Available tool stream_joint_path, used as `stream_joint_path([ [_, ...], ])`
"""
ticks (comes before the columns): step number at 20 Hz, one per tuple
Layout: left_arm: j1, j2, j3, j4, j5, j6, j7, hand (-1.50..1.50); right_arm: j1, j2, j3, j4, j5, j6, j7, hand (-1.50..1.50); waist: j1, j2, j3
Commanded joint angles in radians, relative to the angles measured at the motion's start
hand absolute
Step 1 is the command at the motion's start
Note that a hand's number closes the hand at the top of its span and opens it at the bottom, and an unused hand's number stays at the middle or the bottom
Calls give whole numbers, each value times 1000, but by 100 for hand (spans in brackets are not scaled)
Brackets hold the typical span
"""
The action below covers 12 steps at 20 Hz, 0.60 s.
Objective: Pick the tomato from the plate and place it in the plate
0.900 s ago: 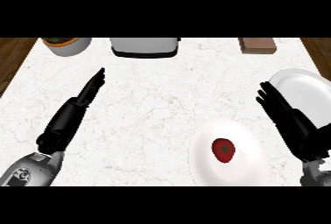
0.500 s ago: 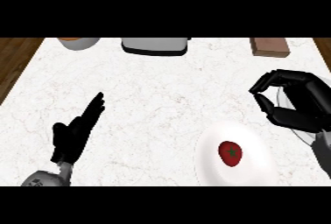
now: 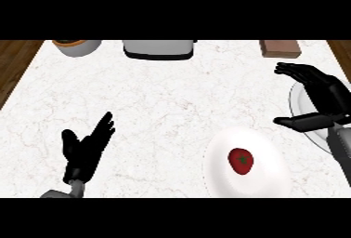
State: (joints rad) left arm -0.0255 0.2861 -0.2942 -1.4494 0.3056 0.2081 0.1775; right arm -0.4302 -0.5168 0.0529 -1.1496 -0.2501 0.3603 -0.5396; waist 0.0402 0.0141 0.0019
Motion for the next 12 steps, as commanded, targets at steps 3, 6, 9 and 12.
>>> stream_joint_path([
  [3, -16, 10, 37, 10, 17, -27, 37, 0, -144, -74, 26, 225, 157, 118, -157, -150, -14, -8, -1],
  [6, 12, -21, 23, 48, 7, -14, -8, 0, -170, -193, 104, 142, 259, 166, -115, -150, -10, -8, -2],
  [9, 11, -14, 27, -8, 8, 5, 34, 0, -142, -227, 215, 60, 375, 175, -93, -150, -20, -17, -2],
  [12, 15, -36, 23, 31, -12, 4, 4, 0, -165, -227, 242, 30, 430, 171, -87, -150, -30, -15, -2],
])
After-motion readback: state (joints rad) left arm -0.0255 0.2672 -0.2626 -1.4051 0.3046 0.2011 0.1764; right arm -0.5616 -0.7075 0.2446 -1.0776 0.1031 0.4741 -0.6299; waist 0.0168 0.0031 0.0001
